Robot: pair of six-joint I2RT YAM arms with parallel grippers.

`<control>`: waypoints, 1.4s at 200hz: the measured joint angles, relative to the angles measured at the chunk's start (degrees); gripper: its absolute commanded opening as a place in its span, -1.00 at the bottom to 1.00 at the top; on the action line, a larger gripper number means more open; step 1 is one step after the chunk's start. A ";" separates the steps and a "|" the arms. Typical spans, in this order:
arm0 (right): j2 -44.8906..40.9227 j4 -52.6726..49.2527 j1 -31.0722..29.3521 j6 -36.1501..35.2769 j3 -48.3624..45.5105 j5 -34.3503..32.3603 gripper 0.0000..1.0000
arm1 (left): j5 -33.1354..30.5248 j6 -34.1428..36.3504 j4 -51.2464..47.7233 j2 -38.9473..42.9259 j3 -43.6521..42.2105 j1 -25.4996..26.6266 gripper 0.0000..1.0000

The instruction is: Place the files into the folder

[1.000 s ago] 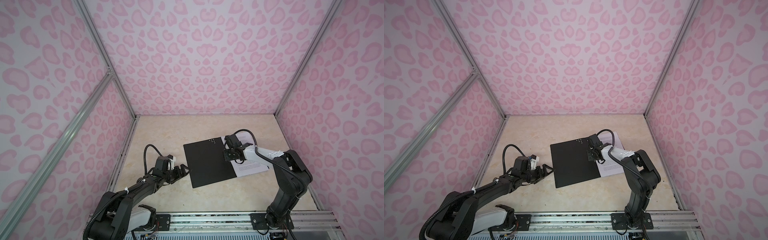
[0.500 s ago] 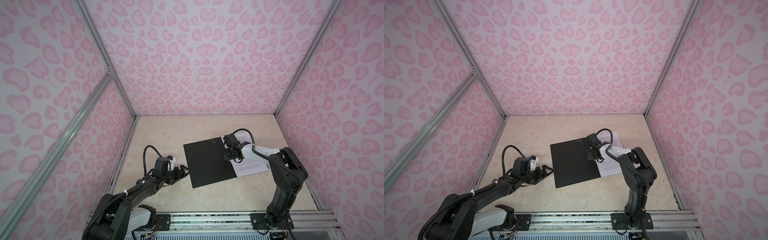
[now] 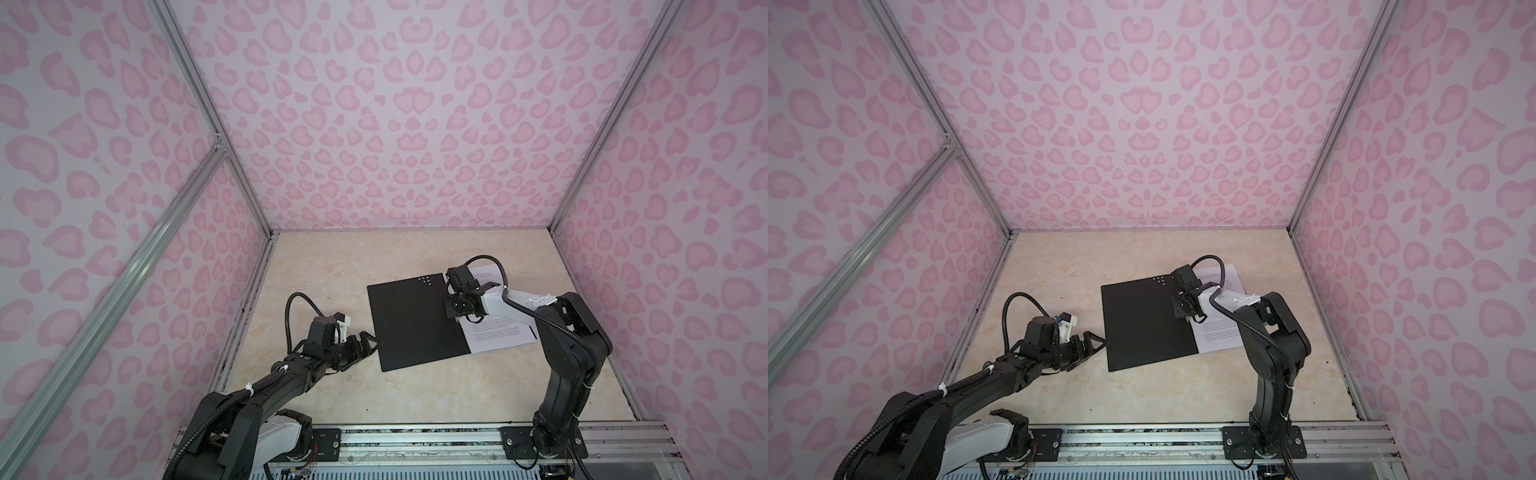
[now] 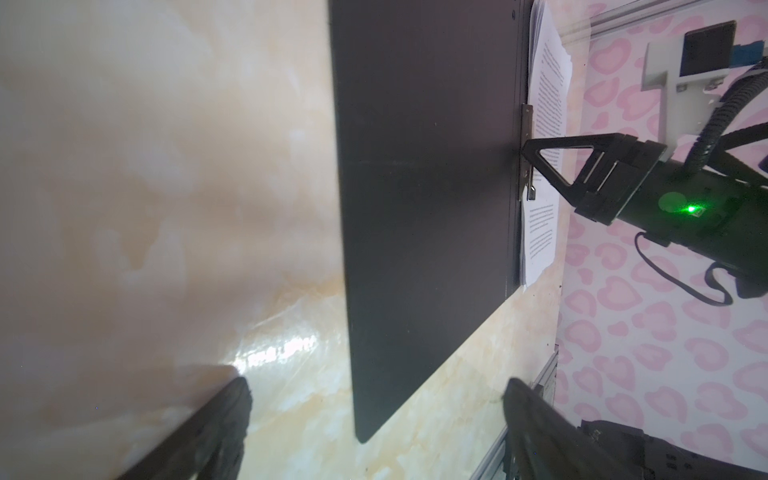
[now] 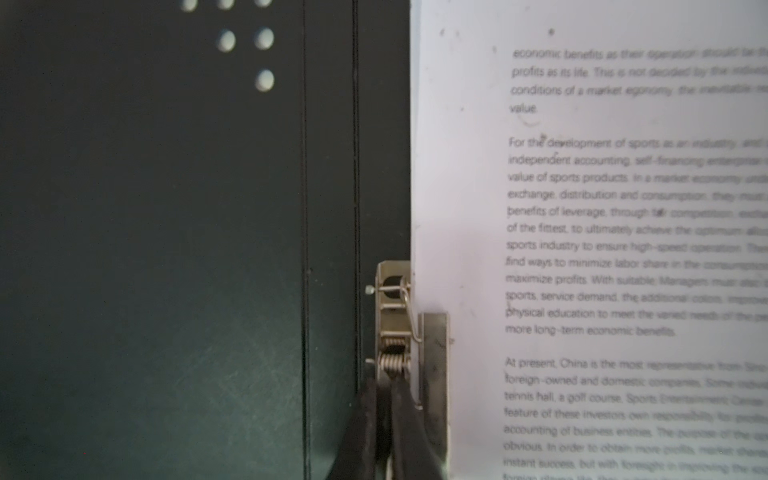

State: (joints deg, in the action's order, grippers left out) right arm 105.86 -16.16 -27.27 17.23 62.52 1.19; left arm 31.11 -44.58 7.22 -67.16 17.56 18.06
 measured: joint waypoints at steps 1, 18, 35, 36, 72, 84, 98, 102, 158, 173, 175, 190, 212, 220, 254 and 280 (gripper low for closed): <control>-0.04 0.00 0.04 0.02 -0.07 0.09 -0.87 | 0.00 0.00 0.04 0.00 0.00 0.00 0.93; -1.44 0.11 1.20 0.63 -1.51 2.84 -0.88 | 0.11 -0.02 0.42 -0.02 -0.22 0.00 0.93; -2.99 0.44 2.78 1.73 -3.26 6.03 -0.89 | 0.15 -0.02 1.11 -0.20 -0.48 0.00 0.92; -3.15 0.44 2.93 1.79 -3.41 6.29 -0.89 | 0.15 -0.02 1.16 -0.22 -0.50 0.00 0.93; -6.25 2.54 6.38 4.50 -7.21 13.57 -0.90 | 0.98 -0.02 3.37 -1.68 -0.52 0.00 0.93; -6.78 3.43 7.21 5.27 -8.04 15.65 -0.90 | 1.38 -0.02 4.26 -2.32 -0.52 0.00 0.93; -7.30 4.39 7.87 6.29 -8.87 17.94 -0.90 | 2.19 -0.02 5.81 -3.39 -0.52 0.00 0.93; -7.41 4.68 7.96 6.58 -9.05 18.60 -0.91 | 2.47 -0.02 6.29 -3.74 -0.50 0.00 0.93; -9.14 9.05 10.86 10.14 -12.00 26.77 -0.92 | 4.55 -0.52 11.17 -9.18 1.20 0.00 0.93; -9.68 10.54 11.72 10.95 -13.05 28.68 -0.92 | 4.39 -0.85 11.30 -9.57 1.55 0.00 0.93; -9.73 10.78 11.80 11.10 -13.20 28.98 -0.92 | 4.37 -0.85 11.28 -9.62 1.60 0.00 0.93; -10.05 12.22 12.66 12.24 -14.21 31.12 -0.93 | 4.04 -0.94 11.23 -9.88 1.95 0.07 0.93; -10.14 14.51 13.42 13.86 -15.28 34.10 -0.93 | 3.91 -1.44 11.34 -10.64 2.49 0.07 0.93; -10.14 15.08 13.49 14.29 -15.50 34.99 -0.93 | 3.93 -1.46 11.72 -11.08 2.73 0.04 0.93; -10.08 17.33 13.64 15.67 -15.98 37.64 -0.93 | 4.90 -2.32 15.04 -13.64 3.21 0.09 0.93; -9.70 18.47 13.68 16.20 -16.02 38.60 -0.92 | 6.36 -4.28 18.82 -14.73 2.64 0.44 0.93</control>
State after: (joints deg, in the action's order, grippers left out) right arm 96.16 2.31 -13.58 33.43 46.50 39.79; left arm 37.47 -48.86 26.04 -81.89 20.21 18.50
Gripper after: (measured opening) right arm 0.050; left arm 0.963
